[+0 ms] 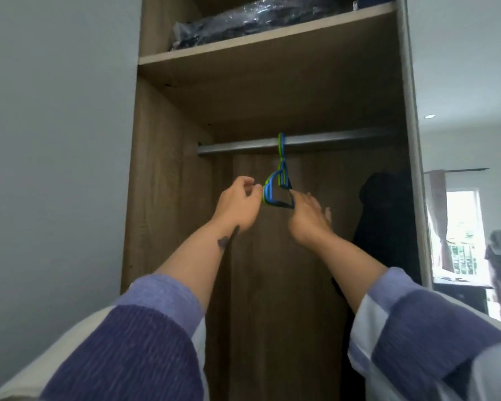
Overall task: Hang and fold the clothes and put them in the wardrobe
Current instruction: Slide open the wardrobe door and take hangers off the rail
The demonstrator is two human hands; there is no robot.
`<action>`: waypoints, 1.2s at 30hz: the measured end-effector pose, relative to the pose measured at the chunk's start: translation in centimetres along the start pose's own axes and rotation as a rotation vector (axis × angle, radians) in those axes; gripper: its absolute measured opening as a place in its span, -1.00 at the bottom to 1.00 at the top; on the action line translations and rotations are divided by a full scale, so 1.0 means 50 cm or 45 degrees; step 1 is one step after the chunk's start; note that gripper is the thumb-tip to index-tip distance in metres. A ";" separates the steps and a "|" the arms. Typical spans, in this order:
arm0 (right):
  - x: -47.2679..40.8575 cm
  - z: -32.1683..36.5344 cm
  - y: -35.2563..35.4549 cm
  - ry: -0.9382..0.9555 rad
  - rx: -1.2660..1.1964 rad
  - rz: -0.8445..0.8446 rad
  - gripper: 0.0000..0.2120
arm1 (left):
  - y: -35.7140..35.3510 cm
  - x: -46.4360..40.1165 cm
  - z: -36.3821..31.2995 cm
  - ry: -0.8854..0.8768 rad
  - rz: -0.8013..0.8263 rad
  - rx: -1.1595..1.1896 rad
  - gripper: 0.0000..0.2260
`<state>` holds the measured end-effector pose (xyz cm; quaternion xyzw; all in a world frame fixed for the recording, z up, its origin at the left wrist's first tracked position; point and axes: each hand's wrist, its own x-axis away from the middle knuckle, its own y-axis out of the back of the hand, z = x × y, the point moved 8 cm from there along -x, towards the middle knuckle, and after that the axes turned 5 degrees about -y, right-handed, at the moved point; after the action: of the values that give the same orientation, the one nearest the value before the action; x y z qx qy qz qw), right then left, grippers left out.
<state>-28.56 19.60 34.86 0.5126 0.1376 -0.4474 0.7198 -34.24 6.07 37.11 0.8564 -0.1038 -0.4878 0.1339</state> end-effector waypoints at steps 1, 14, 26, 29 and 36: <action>-0.008 0.002 -0.009 0.006 0.019 0.007 -0.36 | -0.007 -0.010 0.005 0.031 -0.017 0.056 -0.65; -0.045 0.028 -0.026 0.150 0.022 -0.053 -0.47 | -0.048 -0.114 0.019 0.147 0.006 0.354 -0.72; -0.021 -0.001 -0.017 0.092 0.064 -0.081 -0.48 | -0.049 -0.141 0.009 0.285 -0.058 0.162 -0.64; -0.016 -0.004 -0.009 0.071 0.058 -0.086 -0.57 | -0.017 -0.146 -0.004 0.359 -0.147 0.179 -0.64; -0.009 0.014 -0.005 0.091 0.059 -0.084 -0.59 | 0.038 -0.138 0.019 0.213 -0.153 0.178 -0.68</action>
<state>-29.19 19.21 35.28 0.5400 0.1698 -0.4554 0.6871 -38.62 6.29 42.83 0.9059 -0.0745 -0.4135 0.0523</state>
